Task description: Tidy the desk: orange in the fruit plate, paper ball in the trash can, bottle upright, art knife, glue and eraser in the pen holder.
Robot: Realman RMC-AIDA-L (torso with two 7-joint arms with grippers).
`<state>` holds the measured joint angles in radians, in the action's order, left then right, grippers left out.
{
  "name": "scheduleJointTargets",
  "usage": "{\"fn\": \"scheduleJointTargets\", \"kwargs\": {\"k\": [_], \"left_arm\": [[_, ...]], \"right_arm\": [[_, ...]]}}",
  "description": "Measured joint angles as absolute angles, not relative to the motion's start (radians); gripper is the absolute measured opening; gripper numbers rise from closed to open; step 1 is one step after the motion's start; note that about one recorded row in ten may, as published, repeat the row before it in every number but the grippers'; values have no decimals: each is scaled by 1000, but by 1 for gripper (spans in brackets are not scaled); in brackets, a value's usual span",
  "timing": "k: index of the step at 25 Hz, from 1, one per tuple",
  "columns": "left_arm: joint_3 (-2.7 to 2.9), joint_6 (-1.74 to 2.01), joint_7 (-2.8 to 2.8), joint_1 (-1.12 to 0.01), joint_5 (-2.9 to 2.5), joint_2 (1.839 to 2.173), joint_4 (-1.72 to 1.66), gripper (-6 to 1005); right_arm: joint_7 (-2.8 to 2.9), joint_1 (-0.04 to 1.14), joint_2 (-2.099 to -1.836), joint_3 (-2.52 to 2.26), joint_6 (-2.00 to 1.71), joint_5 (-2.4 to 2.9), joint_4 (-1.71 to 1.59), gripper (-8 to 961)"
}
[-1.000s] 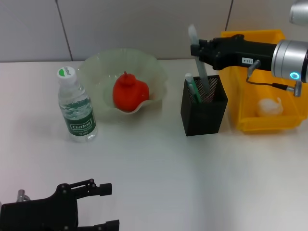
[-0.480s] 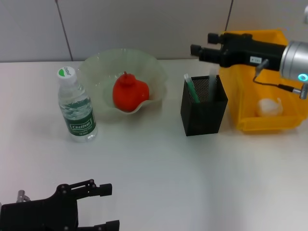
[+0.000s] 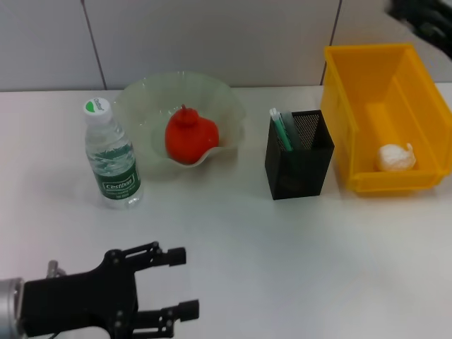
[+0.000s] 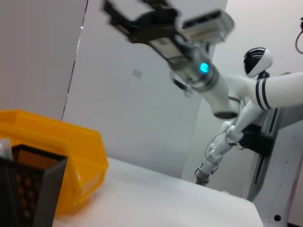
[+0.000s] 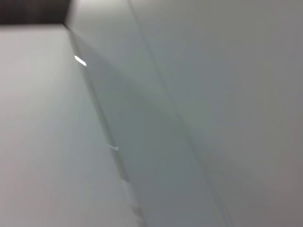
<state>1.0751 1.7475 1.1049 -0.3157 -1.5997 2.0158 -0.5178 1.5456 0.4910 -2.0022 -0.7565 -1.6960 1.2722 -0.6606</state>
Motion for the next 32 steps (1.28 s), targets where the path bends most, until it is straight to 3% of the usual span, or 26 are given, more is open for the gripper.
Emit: {"fn": "scheduleJointTargets", "kwargs": {"k": [1,2,4,7,9,21,32], "left_arm": [[1070,1746,1132,-336,-1600,2019,-513,812],[1070,1746,1132,-336,-1600,2019,-513,812],[1069,1734,1191,-374,-1604,2015,-498,812],[1069,1731,1211,-387,-1606,2011,-494,812],[1072,1727,1256,-414,-1607,1995,-491,812],[1068,1709,1193,-421,-1636,1994,-499,812],[1069,1707,1194,-423,-1659,1989,-499,812]], "right_arm": [[1515,479,-1966,-745,-1827,1289,-589,722],[1515,479,-1966,-745,-1827,1289,-589,722],[1465,472,-1921,-756,-1918,1386,-502,722],[1444,471,-1915,-757,-1934,1487,-479,722],[1417,468,-1929,-757,-1928,1638,-483,722],[1248,476,-2001,-755,-1793,1955,-493,722],[1228,489,-2011,-756,-1781,1960,-493,722]]}}
